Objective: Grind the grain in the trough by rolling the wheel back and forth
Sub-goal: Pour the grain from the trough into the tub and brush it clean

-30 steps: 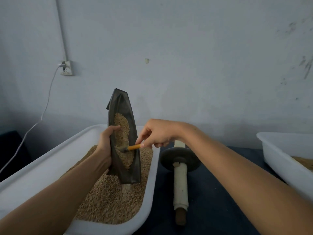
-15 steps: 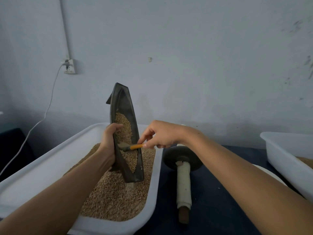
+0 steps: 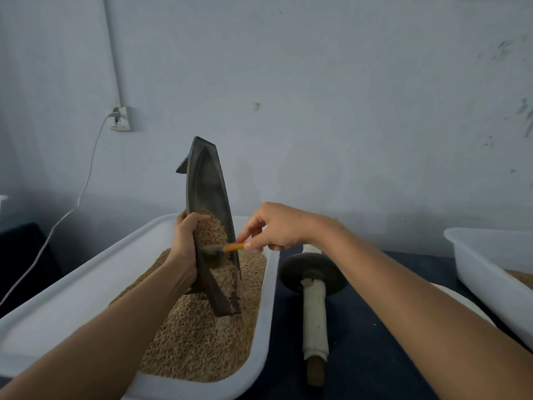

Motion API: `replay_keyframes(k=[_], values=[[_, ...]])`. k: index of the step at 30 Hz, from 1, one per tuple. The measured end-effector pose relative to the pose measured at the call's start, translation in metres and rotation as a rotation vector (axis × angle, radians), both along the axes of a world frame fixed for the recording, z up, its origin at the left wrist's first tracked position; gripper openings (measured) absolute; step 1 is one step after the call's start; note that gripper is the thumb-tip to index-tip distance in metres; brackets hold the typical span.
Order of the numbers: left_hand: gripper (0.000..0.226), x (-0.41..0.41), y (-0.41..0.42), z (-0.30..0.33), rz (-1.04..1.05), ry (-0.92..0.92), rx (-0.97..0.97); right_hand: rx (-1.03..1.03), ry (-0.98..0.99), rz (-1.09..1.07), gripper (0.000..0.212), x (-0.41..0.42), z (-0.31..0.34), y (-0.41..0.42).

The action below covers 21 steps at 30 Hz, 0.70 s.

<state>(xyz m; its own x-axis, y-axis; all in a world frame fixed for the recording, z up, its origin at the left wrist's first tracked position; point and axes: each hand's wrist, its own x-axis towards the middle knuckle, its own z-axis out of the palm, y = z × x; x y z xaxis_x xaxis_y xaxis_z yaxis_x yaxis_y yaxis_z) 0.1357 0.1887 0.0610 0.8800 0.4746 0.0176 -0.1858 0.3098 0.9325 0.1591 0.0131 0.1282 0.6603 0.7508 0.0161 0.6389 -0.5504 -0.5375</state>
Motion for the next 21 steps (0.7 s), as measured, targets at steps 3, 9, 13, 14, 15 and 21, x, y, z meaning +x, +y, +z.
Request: replay_keyframes(k=[3, 9, 13, 14, 15, 21], values=[[0.050, 0.001, 0.001, -0.002, 0.019, -0.007, 0.000, -0.090, 0.108, 0.044, 0.024, -0.002, 0.003, -0.007], [0.050, 0.003, 0.005, -0.002, 0.015, -0.006, -0.035, -0.149, 0.160, 0.048, 0.022, 0.000, 0.029, -0.022], [0.049, 0.002, 0.005, -0.001, 0.016, -0.016, 0.022, 0.091, -0.080, -0.100, 0.022, 0.012, 0.023, 0.001], [0.049, 0.002, 0.005, -0.002, 0.014, -0.019, 0.027, 0.140, -0.155, -0.132, 0.023, 0.015, 0.019, 0.010], [0.049, 0.002, 0.004, -0.003, 0.004, -0.021, 0.017, 0.180, -0.217, -0.158, 0.023, 0.019, 0.014, 0.019], [0.048, 0.001, 0.004, -0.004, -0.054, -0.049, 0.006, 0.223, -0.322, -0.193, 0.025, 0.030, -0.007, 0.049]])
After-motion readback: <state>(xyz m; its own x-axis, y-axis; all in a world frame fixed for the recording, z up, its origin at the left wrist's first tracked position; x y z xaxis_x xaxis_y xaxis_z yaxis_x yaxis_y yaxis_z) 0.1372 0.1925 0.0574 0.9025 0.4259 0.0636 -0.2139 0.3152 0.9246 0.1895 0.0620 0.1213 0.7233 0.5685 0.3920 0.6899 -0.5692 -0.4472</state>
